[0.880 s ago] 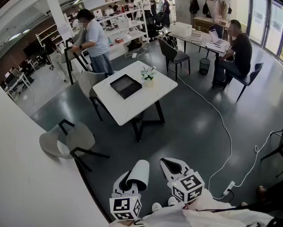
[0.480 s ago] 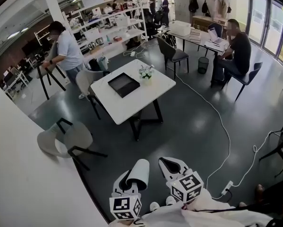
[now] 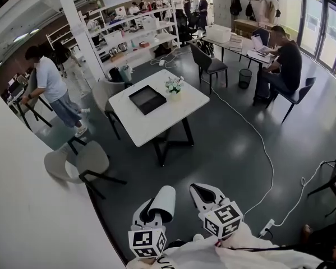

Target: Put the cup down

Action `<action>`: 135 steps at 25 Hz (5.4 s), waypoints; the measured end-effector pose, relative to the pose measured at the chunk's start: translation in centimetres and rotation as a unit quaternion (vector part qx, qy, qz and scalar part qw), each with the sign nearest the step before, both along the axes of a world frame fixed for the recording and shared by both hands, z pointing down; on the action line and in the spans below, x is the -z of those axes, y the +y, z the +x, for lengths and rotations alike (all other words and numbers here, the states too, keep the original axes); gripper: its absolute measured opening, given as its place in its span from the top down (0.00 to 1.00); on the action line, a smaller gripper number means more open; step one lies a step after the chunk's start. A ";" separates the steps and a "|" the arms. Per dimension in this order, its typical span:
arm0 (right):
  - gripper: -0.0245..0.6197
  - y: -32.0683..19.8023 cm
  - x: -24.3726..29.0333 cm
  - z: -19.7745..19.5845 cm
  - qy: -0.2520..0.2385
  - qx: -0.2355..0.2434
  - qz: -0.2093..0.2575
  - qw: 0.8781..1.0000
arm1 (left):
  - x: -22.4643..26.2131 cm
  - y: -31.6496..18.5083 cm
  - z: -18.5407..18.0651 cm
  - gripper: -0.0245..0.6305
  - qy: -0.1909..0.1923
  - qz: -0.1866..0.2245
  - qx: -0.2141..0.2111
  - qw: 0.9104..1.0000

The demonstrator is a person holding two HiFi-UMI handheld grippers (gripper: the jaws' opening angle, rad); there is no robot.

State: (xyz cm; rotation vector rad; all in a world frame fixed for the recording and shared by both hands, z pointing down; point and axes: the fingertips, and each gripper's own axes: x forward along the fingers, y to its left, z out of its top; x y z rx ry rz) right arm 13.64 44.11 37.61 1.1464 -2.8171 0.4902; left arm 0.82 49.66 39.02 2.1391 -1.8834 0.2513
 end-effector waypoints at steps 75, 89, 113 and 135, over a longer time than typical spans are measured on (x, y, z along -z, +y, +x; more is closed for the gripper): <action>0.95 -46.7 -5.9 -20.1 0.055 -0.002 -0.085 0.995 | -4.3 -47.5 -21.8 0.91 0.031 -0.058 0.014 0.998; 0.95 -49.1 -5.5 -20.4 0.046 -0.013 -0.086 0.995 | -4.3 -49.8 -21.7 0.91 0.015 -0.072 -0.006 0.997; 0.95 -55.0 -6.5 -21.1 0.049 -0.031 -0.090 0.994 | -6.4 -56.3 -24.3 0.90 -0.013 -0.104 -0.030 0.994; 0.95 -61.5 -8.8 -19.6 0.046 -0.074 -0.095 0.992 | -9.0 -67.1 -24.0 0.91 -0.055 -0.128 -0.084 0.987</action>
